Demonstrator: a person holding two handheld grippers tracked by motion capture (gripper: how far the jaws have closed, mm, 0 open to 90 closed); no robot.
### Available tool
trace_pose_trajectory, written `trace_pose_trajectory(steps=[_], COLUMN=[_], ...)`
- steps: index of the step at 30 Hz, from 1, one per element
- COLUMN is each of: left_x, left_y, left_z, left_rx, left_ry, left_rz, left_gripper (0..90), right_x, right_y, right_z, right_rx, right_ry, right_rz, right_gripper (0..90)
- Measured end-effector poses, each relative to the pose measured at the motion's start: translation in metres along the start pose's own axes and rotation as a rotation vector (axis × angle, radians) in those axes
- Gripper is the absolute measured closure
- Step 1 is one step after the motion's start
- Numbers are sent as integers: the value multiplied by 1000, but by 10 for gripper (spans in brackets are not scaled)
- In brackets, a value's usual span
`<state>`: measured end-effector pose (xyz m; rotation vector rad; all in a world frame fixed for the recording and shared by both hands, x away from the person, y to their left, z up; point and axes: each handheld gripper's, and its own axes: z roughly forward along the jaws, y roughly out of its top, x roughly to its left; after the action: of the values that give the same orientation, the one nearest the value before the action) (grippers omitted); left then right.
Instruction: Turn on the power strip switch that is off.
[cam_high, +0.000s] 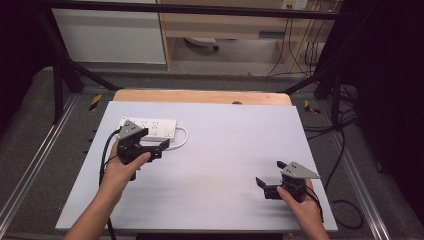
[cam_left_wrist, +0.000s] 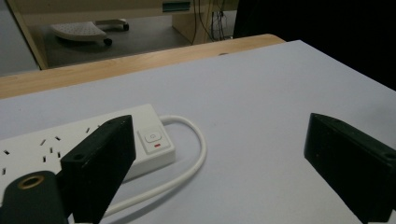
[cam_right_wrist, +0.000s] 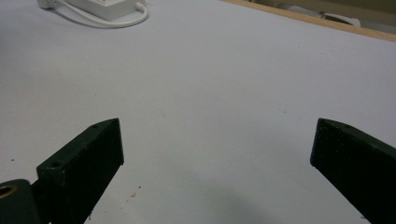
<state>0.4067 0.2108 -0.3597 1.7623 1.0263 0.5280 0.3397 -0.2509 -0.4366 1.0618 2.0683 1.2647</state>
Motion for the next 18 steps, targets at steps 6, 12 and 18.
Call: trace_pose_trajectory(steps=[6, 12, 18], left_x=[4, 11, 17], left_y=[3, 7, 13], left_z=[8, 17, 24], left_rx=[7, -10, -12], left_ry=[24, 28, 61], left_rz=[0, -35, -46], left_gripper=[93, 99, 106], right_x=[1, 0, 0], right_y=[0, 0, 1], right_z=[0, 0, -1], right_rx=[3, 1, -2], right_ry=[1, 2, 2], right_rz=[-1, 2, -1], right_gripper=[29, 29, 29])
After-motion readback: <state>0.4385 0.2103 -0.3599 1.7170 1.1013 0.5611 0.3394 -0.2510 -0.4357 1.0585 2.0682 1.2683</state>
